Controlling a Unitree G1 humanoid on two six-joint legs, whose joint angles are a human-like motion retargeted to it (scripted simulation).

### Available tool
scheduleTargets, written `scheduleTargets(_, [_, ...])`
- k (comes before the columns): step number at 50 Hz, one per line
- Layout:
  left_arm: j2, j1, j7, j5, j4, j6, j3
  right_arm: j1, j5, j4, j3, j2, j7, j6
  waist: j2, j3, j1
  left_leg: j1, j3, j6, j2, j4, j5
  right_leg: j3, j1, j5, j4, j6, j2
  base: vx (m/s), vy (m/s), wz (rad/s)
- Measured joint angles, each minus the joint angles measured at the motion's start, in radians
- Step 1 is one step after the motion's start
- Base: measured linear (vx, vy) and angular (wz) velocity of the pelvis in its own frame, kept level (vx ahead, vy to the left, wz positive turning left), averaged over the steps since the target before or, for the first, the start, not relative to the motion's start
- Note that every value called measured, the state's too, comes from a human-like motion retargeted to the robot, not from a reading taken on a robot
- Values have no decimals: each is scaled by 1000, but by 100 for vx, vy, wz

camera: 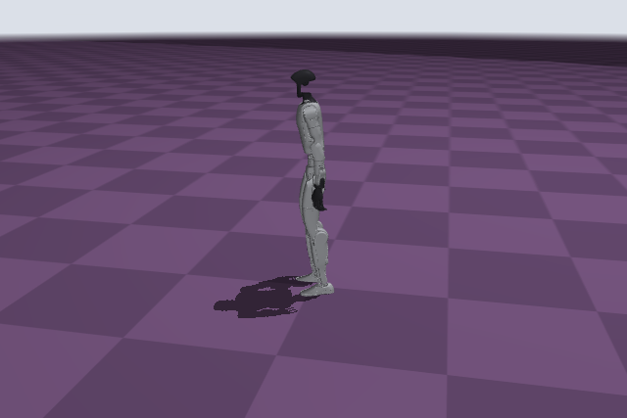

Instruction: Walk run

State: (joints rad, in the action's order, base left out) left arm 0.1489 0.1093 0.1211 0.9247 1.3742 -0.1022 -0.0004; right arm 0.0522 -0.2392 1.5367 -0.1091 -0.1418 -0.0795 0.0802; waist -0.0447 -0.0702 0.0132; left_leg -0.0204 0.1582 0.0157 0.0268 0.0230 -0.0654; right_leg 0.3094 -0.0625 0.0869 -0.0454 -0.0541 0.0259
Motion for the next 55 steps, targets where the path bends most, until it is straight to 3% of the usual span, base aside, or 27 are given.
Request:
scheduleTargets(8, [1,70,-20,-15,39,28,28,-12,14,-42,12,0,-5,11,7,0,1,-9,-11,-1,4,2,4,16,-2,2,1,-3,4,0,0,0])
scheduleTargets(37, [29,31,-77,-44,-25,0,30,-32,12,-38,38,12,-9,16,0,-6,1,-66,-61,-9,20,70,34,85,-10,-3,-3,-35,28,-1,-1,9])
scheduleTargets(45, [33,14,-74,-46,-32,-5,29,-32,7,-38,11,-15,-5,10,-19,1,-2,-100,-87,-46,80,207,-67,143,-37,-3,-19,-18,89,-11,8,44])
scheduleTargets(48, [23,25,-80,-45,-32,-8,27,-33,2,-36,2,-30,6,4,-14,13,-3,-78,-60,-14,97,235,-93,143,-37,-4,-22,-3,99,2,17,7])
scheduleTargets(52, [19,37,-84,-35,-26,-6,11,-27,10,-46,-16,-38,11,5,4,21,-14,-55,-64,94,113,194,-126,151,-21,2,-29,12,98,3,19,9])
scheduleTargets(55, [19,26,-100,-32,-22,-1,0,-28,18,-61,-34,-39,9,11,17,17,-11,-69,-95,121,129,197,-133,144,-25,11,-59,24,105,-6,20,-11])
